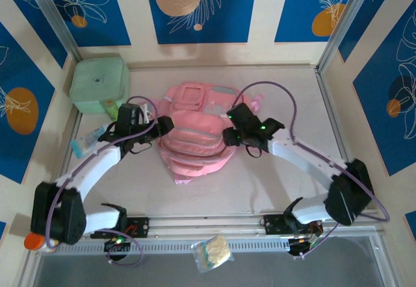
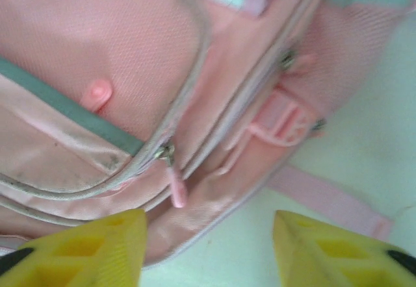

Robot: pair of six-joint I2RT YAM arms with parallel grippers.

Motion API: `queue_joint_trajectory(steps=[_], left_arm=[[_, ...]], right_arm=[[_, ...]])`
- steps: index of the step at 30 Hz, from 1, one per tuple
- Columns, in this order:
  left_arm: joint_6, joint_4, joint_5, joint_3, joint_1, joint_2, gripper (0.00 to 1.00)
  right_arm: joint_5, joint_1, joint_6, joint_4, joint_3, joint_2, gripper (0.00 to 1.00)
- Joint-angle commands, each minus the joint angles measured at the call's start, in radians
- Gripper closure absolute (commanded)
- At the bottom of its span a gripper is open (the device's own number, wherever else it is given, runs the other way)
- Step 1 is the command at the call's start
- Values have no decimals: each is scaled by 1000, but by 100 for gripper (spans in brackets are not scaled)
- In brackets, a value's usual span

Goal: Pack the student bag
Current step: Reset both arms

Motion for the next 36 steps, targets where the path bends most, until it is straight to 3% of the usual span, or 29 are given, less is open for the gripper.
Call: queue_joint_trajectory(steps=[1, 4, 6, 8, 9, 10, 11, 14, 18, 20, 22, 27, 31, 36], left_arm=[[107, -121, -180, -6, 26, -128, 1], [228, -220, -465, 13, 36, -180, 1], [308, -215, -681, 2, 38, -184, 1], [405, -110, -847, -43, 51, -168, 1], [469, -21, -870, -88, 72, -156, 1], [521, 63, -860, -126, 95, -142, 1], [564, 141, -854, -163, 116, -119, 1], [641, 428, -772, -275, 165, -33, 1], [660, 800, -590, -403, 175, 70, 1], [684, 994, -524, -446, 175, 158, 1], [712, 1014, -455, -423, 175, 223, 1], [743, 1146, -361, -411, 185, 379, 1], [726, 1102, -352, -400, 197, 375, 1], [723, 1116, -363, -406, 202, 374, 1]], right_arm=[[170, -103, 77, -10, -61, -104, 41], [247, -247, 93, 105, -168, -181, 37], [263, -355, 83, 222, -249, -214, 26], [236, -456, 54, 342, -317, -223, 16], [223, -504, 44, 411, -351, -222, 12], [208, -544, 26, 479, -382, -217, 10], [191, -584, -5, 571, -422, -209, 0], [123, -669, -108, 822, -526, -176, 1], [-161, -753, -192, 1172, -678, -122, 1], [-245, -767, -181, 1219, -682, -62, 1], [-353, -754, -213, 1260, -664, -1, 1], [-474, -665, -368, 1378, -639, 143, 1], [-428, -682, -312, 1466, -645, 213, 1], [-386, -659, -337, 1439, -648, 196, 1]])
